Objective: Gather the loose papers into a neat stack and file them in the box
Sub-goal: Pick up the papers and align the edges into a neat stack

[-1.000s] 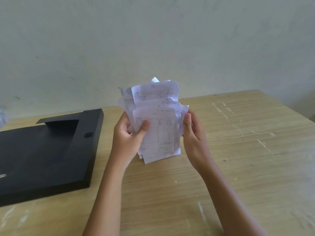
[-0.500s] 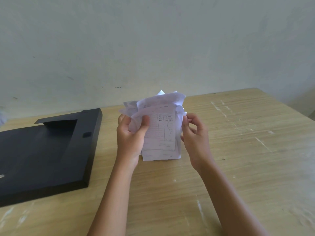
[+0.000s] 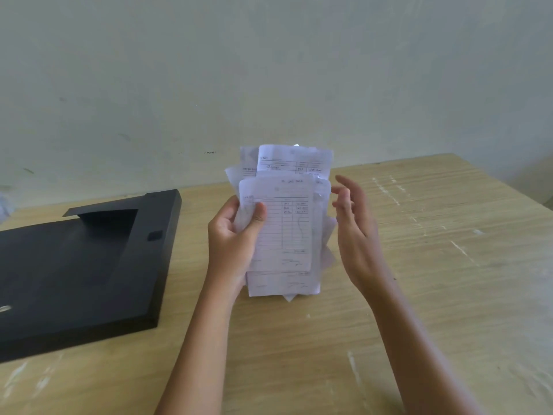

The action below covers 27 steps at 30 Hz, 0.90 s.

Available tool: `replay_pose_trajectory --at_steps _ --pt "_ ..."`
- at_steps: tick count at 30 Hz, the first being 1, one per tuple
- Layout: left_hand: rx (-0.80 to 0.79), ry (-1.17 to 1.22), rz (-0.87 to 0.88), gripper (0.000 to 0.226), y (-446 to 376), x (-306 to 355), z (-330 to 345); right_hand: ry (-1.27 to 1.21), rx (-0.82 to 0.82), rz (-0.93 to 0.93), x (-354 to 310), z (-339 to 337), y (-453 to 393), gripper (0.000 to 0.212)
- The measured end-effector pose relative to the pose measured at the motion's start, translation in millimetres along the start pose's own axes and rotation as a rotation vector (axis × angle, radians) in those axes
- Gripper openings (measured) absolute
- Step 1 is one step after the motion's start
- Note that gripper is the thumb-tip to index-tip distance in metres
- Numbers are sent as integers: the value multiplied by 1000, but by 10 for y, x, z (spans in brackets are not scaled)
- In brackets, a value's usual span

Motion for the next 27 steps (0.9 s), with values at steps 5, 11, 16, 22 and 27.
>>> replay_pose_trajectory --at_steps 5,11,16,22,27 --pt "-50 107 -6 11 15 -4 91 -58 -134 -31 -139 144 58 19" --pt "2 -105 154 9 52 27 136 -147 -78 128 14 170 65 22" --pt "-60 -81 89 26 38 -12 99 -258 -13 212 56 93 61 17" --pt "-156 106 -208 28 15 -153 -57 -341 -29 252 57 36 40 26" --pt "-45 -11 -100 20 -8 -27 -80 -191 -62 164 93 94 54 27"
Point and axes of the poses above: each hand's wrist, its own y-axis away from the middle knuckle, its own z-axis out of the palm, x = y × z, the point moved 4 cm from there along -y, towards the middle knuckle, and after that the axes turned 13 degrees about -y, right-handed, at the moved point
